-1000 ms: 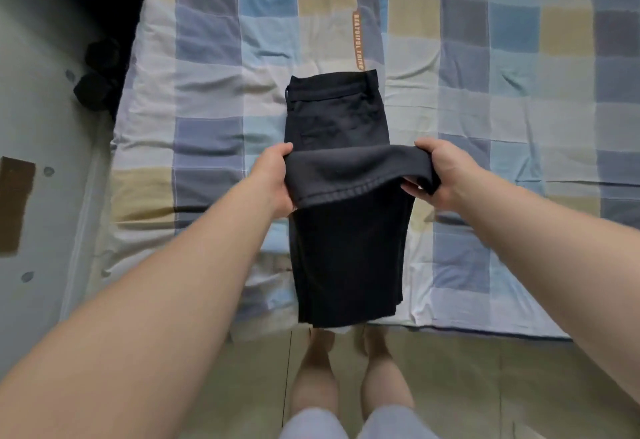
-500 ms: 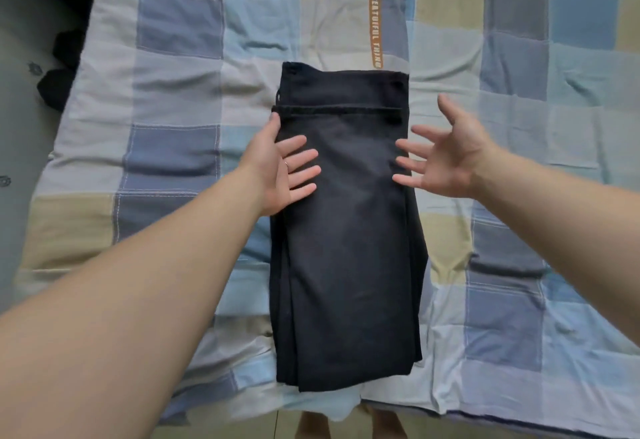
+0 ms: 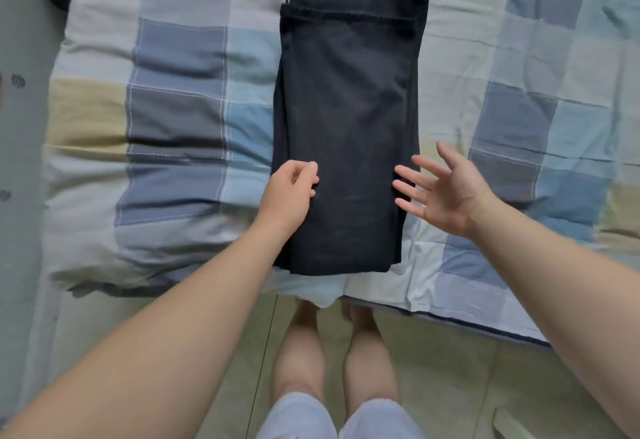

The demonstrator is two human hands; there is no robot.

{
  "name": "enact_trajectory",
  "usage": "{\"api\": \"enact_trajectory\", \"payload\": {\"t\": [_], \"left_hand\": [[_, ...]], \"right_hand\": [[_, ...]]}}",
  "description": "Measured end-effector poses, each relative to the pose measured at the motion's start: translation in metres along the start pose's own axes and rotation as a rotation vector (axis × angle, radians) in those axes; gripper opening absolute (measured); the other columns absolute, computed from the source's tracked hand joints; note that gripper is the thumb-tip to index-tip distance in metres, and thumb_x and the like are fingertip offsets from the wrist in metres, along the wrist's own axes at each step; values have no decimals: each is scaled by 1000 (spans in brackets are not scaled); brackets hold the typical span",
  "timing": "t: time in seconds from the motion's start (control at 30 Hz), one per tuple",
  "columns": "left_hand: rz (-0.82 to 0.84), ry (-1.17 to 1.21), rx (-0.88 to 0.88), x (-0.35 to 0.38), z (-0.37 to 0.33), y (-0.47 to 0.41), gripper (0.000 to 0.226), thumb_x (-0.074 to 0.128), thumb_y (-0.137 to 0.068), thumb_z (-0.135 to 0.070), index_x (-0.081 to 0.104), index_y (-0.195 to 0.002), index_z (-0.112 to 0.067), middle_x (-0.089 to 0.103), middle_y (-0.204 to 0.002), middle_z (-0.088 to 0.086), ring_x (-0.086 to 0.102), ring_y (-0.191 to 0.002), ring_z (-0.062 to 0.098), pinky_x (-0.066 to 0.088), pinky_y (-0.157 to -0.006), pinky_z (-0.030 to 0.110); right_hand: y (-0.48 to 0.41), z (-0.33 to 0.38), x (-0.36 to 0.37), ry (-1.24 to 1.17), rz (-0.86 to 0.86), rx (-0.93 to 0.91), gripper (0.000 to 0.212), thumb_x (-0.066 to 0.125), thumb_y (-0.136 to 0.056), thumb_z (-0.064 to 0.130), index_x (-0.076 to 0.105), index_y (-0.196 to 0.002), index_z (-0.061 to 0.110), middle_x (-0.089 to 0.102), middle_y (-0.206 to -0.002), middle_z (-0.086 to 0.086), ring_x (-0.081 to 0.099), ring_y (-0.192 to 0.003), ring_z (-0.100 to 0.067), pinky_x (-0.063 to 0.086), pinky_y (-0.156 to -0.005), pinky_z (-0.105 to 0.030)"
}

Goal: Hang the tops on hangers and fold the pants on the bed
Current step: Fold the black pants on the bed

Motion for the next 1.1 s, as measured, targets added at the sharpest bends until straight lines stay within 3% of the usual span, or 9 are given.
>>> {"api": "enact_trajectory", "payload": {"t": [0.1,0.17,0.27,0.4,0.57,0.63,0.83,0.93,1.1], "left_hand": [[-138,-179,89,1,45,25,12,54,-99,-41,60,-97,-31,65,-102,-14,60,-87,0,45,-74,20],[-184,-204,93,1,72,34,14,57,-97,-38,57,-104,-26,60,-109,-7,60,-90,7,50,-84,28],[-220,-247,0,4,103,44,34,63,-93,-39,51,-119,-21,53,-115,-2,57,-108,22,49,-97,42],[-270,-286,-87,5,126,46,61,67,-87,-47,45,-134,-15,47,-132,1,48,-124,24,41,-106,43],[-153,-38,-175,5,124,38,75,70,-82,-52,37,-142,-20,55,-115,-17,57,-110,12,43,-91,29],[-140,10,-192,5,118,35,78,72,-80,-54,37,-142,-20,57,-117,-14,58,-108,12,45,-92,30],[-52,90,-236,5,104,38,45,75,-78,-53,66,-112,-24,69,-107,-10,67,-103,17,55,-91,36],[-17,152,-256,0,95,49,24,76,-83,-48,64,-92,-30,70,-101,-10,68,-97,16,57,-85,34],[26,172,-333,-11,80,84,24,73,-88,-46,61,-97,-27,68,-102,-8,64,-91,12,50,-62,26]], "right_hand": [[5,-45,-19,72,-88,26,45,57,-95,54,62,-123,18,74,-116,-6,70,-108,-25,55,-86,-44],[6,-71,-30,148,-146,38,38,57,-97,50,63,-118,19,71,-122,-5,67,-111,-22,54,-85,-41],[5,-100,-39,292,-188,72,44,61,-96,47,57,-131,21,55,-143,-1,53,-130,-21,48,-90,-40],[0,-119,-39,444,-101,108,53,65,-92,50,47,-138,32,36,-157,5,32,-145,-20,35,-110,-47],[-3,-120,-31,513,-23,93,43,65,-91,50,54,-130,37,50,-146,8,44,-136,-19,31,-112,-45],[0,-117,-31,563,-41,88,39,64,-91,50,56,-126,35,56,-136,9,50,-126,-18,28,-110,-44],[21,-108,-30,511,-64,79,41,71,-87,50,61,-119,26,70,-115,6,65,-102,-14,47,-87,-32],[36,-104,-26,470,-86,34,36,73,-88,42,62,-114,21,71,-111,1,68,-100,-18,55,-84,-34],[69,-115,-24,465,-127,27,25,73,-89,38,64,-104,20,70,-114,-1,65,-100,-20,55,-81,-33]]}}
Point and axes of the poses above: each hand's wrist, its own y-axis away from the middle knuckle, its own x-axis out of the palm, z = x × y, the point moved 1 cm from there along -y, towards the middle knuckle
